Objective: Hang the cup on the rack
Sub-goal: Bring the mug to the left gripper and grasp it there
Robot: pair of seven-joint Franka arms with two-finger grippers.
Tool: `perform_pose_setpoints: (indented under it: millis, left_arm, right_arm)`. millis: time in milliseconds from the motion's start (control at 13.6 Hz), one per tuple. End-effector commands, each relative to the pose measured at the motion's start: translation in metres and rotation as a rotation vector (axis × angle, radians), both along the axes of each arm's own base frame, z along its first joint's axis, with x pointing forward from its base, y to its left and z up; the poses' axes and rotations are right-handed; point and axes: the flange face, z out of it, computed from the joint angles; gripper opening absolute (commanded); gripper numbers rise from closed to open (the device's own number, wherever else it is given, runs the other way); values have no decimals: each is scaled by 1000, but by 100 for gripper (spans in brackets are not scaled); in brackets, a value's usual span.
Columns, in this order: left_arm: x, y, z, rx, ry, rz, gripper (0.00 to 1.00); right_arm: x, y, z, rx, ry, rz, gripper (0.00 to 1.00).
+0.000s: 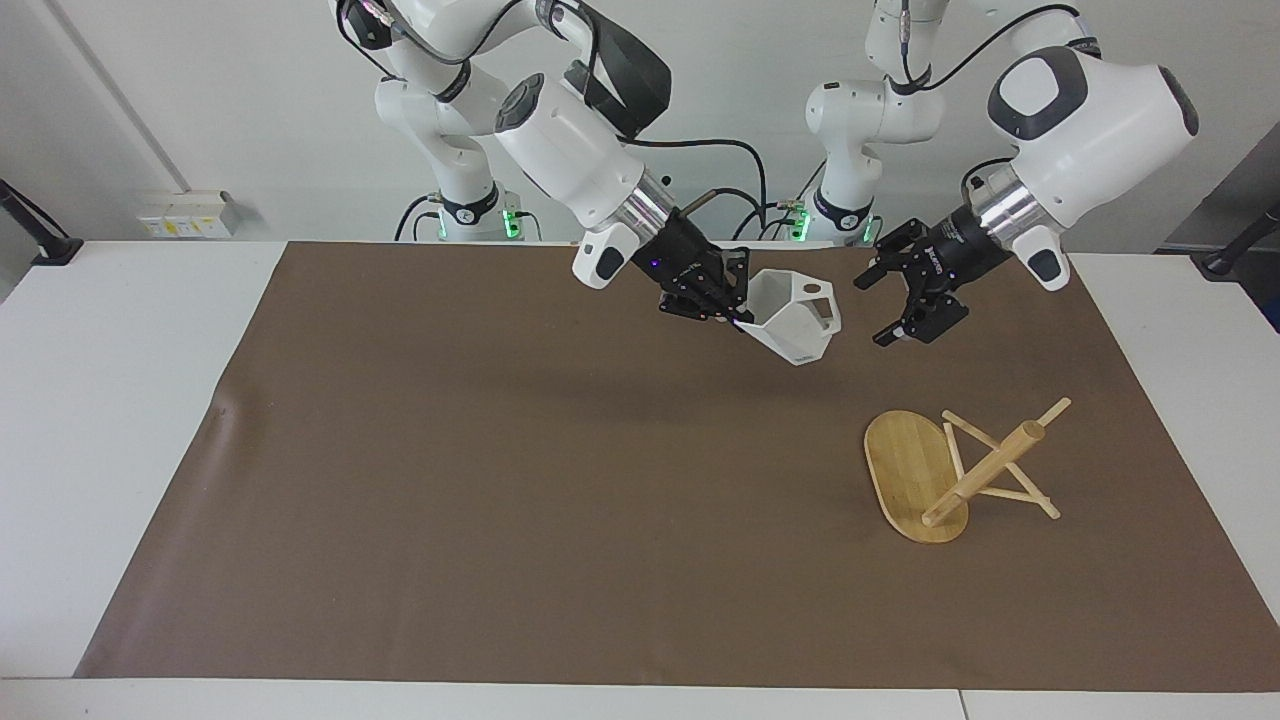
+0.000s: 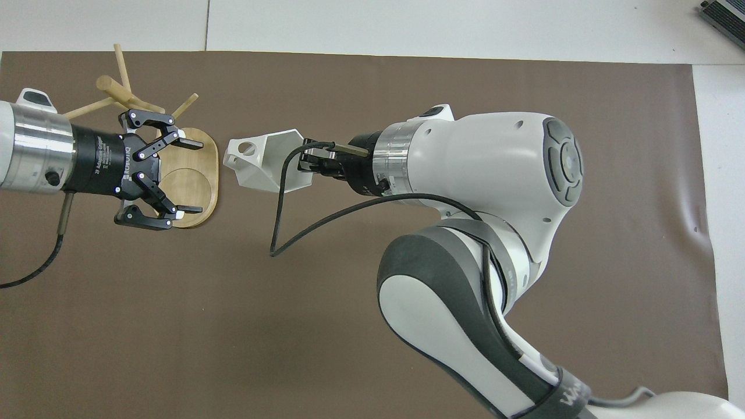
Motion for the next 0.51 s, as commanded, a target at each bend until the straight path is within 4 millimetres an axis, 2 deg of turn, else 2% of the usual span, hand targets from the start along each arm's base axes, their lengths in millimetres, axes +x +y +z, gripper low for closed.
perform_pose_setpoints:
  millis: [0, 440]
  left_arm:
    - [7, 4, 2, -40, 33, 19, 100]
    - [-11, -2, -4, -38, 152, -65, 100]
  right_arm:
    - [-2, 5, 2, 45, 11, -42, 0]
    - [-7, 15, -1, 59, 29, -49, 0]
